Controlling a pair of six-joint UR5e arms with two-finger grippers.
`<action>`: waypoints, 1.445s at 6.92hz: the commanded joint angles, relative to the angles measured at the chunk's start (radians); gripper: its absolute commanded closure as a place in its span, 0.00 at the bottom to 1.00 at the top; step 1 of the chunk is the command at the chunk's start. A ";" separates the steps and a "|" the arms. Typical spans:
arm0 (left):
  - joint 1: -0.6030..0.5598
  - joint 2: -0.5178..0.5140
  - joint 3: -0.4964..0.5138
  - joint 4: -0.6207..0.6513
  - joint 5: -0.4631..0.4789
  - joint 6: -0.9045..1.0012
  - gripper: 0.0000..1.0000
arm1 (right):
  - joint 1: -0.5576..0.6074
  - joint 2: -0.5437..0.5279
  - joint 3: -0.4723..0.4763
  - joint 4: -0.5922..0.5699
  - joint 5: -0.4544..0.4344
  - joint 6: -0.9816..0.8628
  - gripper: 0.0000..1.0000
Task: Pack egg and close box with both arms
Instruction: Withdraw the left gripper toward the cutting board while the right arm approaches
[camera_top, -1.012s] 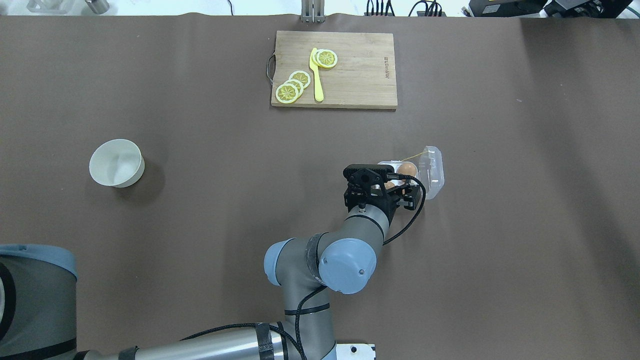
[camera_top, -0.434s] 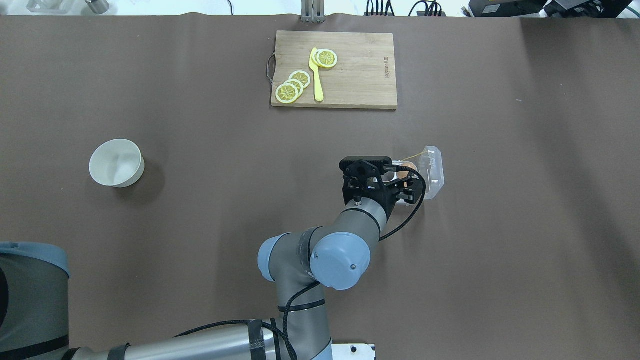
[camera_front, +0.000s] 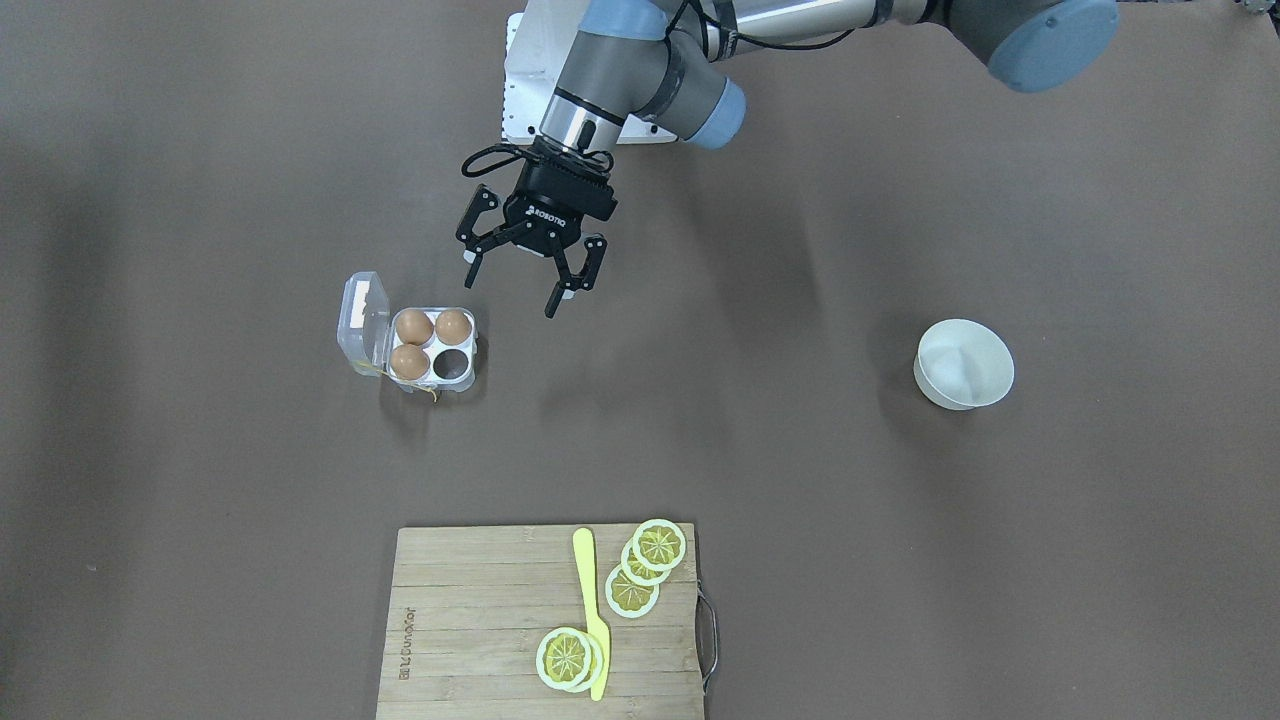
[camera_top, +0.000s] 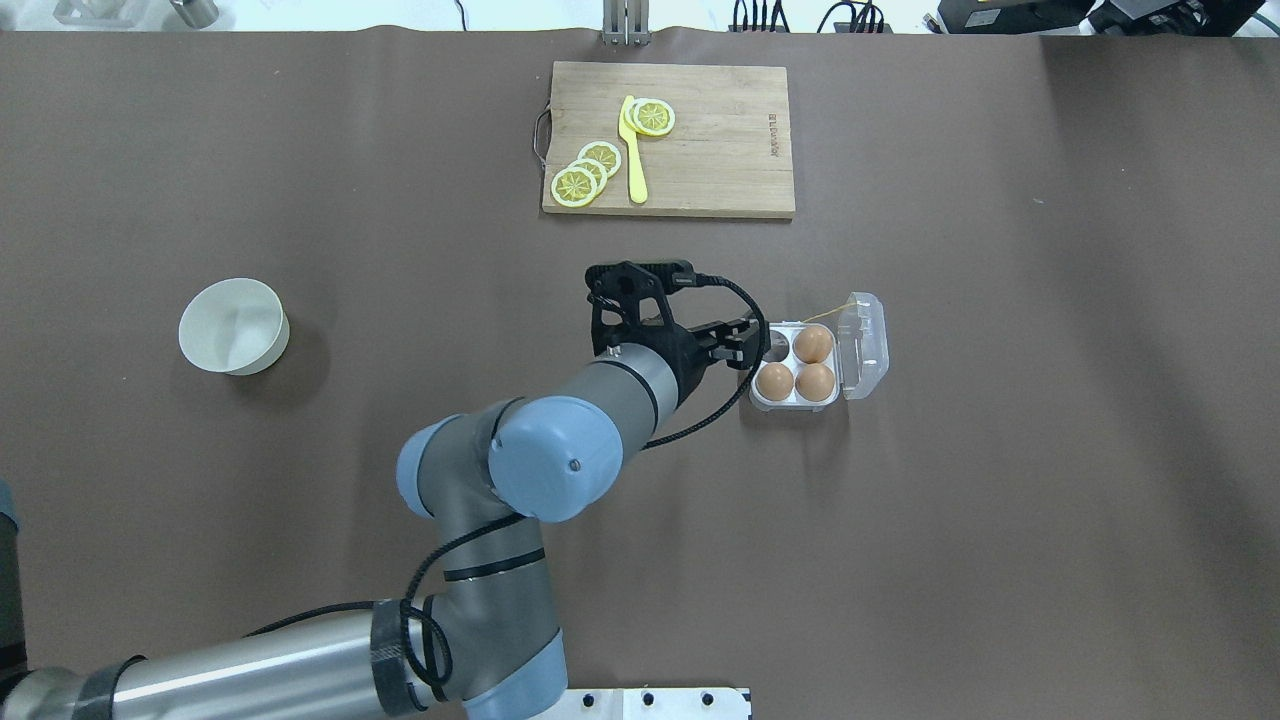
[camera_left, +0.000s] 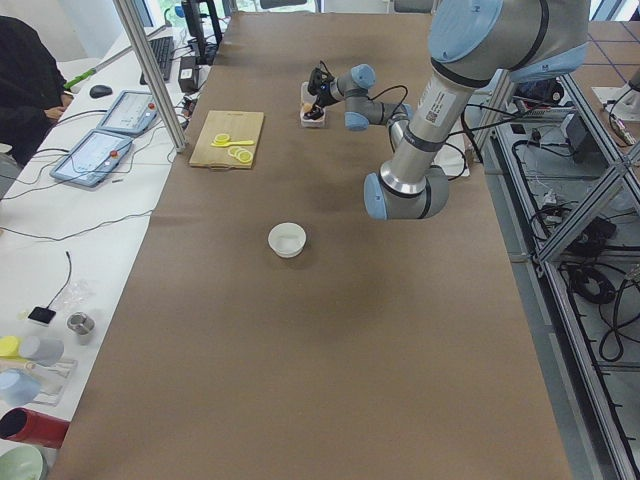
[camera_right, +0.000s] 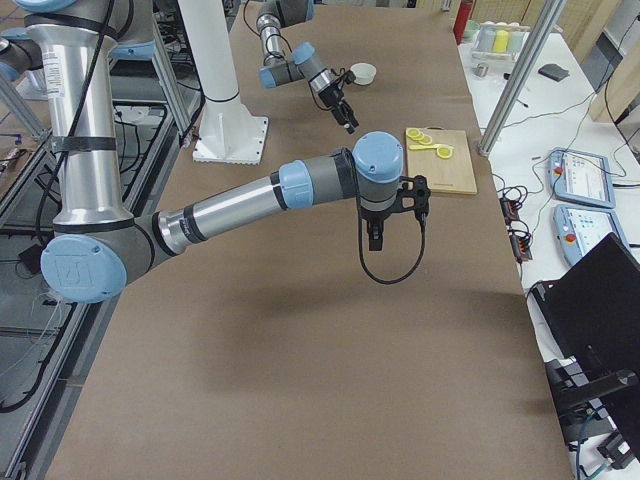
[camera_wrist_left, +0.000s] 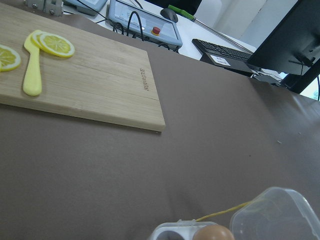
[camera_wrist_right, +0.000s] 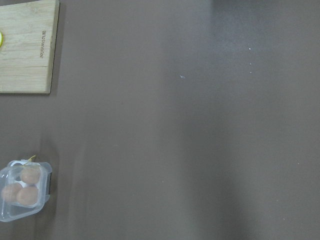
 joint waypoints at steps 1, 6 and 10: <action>-0.128 0.037 -0.245 0.312 -0.203 0.000 0.03 | -0.071 0.000 -0.005 0.039 -0.058 0.048 0.30; -0.361 0.121 -0.343 0.410 -0.518 0.006 0.03 | -0.296 -0.003 -0.198 0.716 -0.132 0.510 1.00; -0.361 0.119 -0.344 0.408 -0.518 0.006 0.03 | -0.482 0.057 -0.373 1.142 -0.145 0.868 1.00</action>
